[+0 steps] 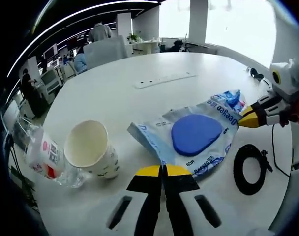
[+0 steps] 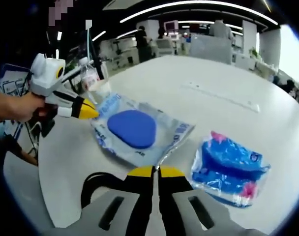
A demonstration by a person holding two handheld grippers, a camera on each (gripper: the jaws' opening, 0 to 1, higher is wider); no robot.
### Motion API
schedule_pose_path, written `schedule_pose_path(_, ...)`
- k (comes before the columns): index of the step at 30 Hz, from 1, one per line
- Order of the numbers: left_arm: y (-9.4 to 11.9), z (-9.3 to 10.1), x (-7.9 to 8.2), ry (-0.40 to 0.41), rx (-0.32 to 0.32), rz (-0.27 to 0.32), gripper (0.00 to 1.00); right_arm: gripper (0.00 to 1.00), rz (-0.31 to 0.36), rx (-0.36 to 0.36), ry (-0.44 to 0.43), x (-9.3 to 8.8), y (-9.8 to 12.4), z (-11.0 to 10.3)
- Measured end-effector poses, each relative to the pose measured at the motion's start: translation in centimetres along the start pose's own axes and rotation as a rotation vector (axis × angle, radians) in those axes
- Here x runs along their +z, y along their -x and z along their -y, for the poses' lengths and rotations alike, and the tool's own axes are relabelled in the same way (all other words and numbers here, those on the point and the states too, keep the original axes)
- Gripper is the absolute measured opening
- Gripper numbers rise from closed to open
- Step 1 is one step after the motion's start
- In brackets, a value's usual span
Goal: Arrange the tabletop items into an orderly group along one side of the table until the central work area is clear of visible clutter.
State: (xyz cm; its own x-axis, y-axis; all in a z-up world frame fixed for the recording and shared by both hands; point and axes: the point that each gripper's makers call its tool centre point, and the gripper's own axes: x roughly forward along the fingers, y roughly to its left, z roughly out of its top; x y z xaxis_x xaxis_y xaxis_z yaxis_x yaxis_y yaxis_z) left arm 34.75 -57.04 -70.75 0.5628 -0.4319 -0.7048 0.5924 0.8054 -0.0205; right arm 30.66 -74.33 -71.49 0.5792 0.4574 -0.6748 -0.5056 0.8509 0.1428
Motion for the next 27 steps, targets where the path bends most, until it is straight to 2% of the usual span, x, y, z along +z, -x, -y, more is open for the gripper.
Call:
schedule_pose_path(9, -1.3, -0.5, -0.7, 0.008, 0.001, -0.016, 0.00, 0.00, -0.019, 0.003, -0.011, -0.6, -1.1, 0.3)
schedule_pose_path(27, -2.7, -1.7, 0.0, 0.037, 0.047, 0.006, 0.00, 0.00, -0.010, -0.017, -0.041, -0.2, -2.4, 1.3)
